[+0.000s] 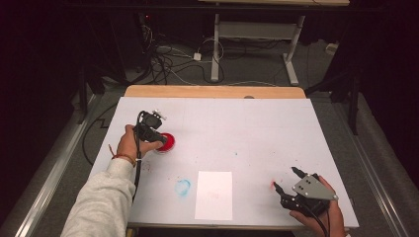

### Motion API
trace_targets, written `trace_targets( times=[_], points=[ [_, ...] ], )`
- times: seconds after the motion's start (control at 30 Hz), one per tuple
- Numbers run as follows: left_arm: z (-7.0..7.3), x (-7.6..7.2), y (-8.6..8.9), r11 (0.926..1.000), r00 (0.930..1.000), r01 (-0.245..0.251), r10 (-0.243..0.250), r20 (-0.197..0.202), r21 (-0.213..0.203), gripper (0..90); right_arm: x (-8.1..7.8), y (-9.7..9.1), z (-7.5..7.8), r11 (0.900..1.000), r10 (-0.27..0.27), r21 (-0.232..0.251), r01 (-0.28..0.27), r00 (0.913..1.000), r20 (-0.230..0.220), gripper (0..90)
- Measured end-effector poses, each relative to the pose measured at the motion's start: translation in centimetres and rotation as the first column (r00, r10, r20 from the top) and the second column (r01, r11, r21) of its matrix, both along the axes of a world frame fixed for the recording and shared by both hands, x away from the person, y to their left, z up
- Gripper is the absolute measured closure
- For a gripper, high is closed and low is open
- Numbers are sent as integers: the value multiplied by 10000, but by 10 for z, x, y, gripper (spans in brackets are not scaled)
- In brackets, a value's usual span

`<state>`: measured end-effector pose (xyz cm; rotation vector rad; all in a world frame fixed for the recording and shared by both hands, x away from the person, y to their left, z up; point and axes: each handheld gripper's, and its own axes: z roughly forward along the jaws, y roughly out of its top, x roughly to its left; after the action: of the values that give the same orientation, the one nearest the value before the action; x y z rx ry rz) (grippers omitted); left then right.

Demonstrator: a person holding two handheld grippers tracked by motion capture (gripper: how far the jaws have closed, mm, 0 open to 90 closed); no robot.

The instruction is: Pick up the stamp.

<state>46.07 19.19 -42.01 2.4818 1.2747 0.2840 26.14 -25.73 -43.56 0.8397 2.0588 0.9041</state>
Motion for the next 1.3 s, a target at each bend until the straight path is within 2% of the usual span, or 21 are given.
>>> trace_targets(
  times=[0.1, 0.17, 0.23, 0.33, 0.5, 0.67, 0.77, 0.87, 1.13, 1.17, 1.23, 1.3],
  points=[
    [-4, 4, -4, 9997, 9995, -142, 148, -281, 217, 625, 0, 0, 0, 10000, -25, -13, 25, 10000, -13, 290],
    [-5, 4, -5, 9993, 9993, -215, 224, -287, 305, 610, 0, 0, 0, 10000, -22, -21, 22, 10000, -10, 290],
    [-6, 4, -7, 9993, 9993, -201, 212, -320, 318, 681, 0, 0, 0, 10000, -3, -25, 3, 10000, 13, 290],
    [-7, 5, -8, 9986, 9993, -195, 210, -300, 499, 724, -1, 0, 0, 10000, 4, -28, -4, 10000, 2, 290],
    [-7, 5, -10, 9981, 9993, -182, 200, -300, 594, 735, 0, 1, 0, 10000, 42, -52, -42, 10000, -14, 290],
    [-7, 5, -15, 9948, 9994, 87, -52, -342, 1013, 740, -1, 0, 0, 10000, 47, -81, -47, 10000, 8, 289],
    [-8, 6, -15, 9948, 9993, 128, -92, -353, 1014, 740, -1, 1, 0, 9999, 83, -126, -84, 10000, -6, 289],
    [-9, 6, -12, 9971, 9993, 48, -20, -360, 766, 741, -1, 1, 0, 9999, 67, -113, -67, 10000, -2, 289],
    [-7, 4, -12, 9964, 9997, 98, -79, -234, 841, 740, -3, 2, 1, 9998, 181, -133, -178, 9997, 184, 287],
    [-6, 3, -13, 9955, 9997, 155, -136, -203, 933, 740, -3, 2, 1, 9997, 223, -105, -221, 9995, 241, 287],
    [-3, 1, -12, 9969, 9998, 181, -180, -17, 770, 740, -3, 2, 2, 9996, 248, -102, -245, 9993, 296, 287],
    [3, -2, -11, 9960, 9995, 293, -304, 123, 842, 739, -3, 3, 1, 9997, 227, -125, -224, 9994, 275, 287]
  ],
)
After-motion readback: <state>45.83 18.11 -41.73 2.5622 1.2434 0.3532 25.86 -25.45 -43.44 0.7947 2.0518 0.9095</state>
